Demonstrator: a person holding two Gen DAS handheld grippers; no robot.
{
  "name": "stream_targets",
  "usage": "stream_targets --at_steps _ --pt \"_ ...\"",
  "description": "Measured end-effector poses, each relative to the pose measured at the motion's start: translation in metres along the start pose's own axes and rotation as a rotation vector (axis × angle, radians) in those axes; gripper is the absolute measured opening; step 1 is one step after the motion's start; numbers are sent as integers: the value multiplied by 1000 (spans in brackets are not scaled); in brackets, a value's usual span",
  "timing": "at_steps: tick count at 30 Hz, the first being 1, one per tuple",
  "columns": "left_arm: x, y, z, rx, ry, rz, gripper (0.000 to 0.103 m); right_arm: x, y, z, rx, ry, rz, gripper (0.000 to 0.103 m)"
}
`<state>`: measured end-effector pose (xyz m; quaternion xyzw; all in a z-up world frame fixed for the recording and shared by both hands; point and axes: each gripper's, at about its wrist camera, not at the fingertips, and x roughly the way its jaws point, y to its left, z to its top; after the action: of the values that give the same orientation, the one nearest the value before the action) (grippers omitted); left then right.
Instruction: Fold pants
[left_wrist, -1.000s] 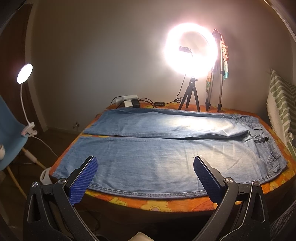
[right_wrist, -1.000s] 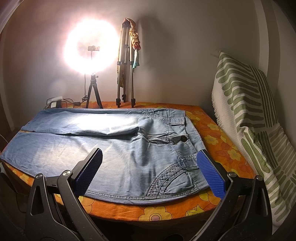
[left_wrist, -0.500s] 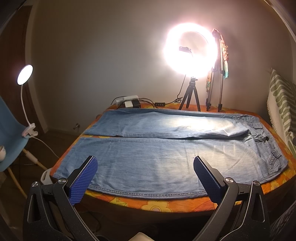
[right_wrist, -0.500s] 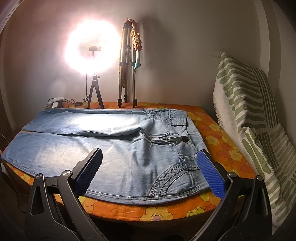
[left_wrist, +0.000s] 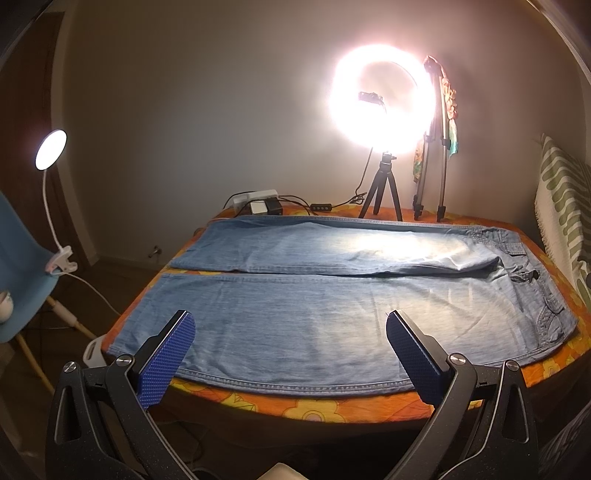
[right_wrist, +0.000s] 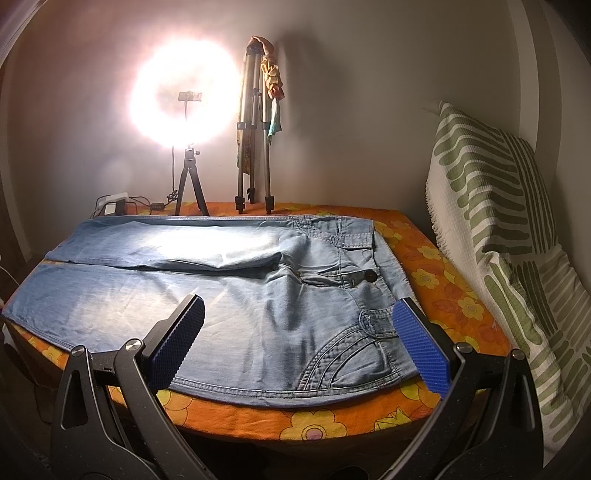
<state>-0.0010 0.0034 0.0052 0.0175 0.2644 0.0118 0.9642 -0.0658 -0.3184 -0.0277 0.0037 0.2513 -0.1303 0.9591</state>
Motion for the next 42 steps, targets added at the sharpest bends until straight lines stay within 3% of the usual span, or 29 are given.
stream_targets --at_steps 21,31,42 --pt "7 0 -1 6 18 22 102 4 8 -3 -15 -1 23 103" --pt "26 11 8 -26 43 34 89 26 16 31 -85 3 137 92" --pt "81 32 29 -94 171 19 83 94 69 95 -292 36 317 86"
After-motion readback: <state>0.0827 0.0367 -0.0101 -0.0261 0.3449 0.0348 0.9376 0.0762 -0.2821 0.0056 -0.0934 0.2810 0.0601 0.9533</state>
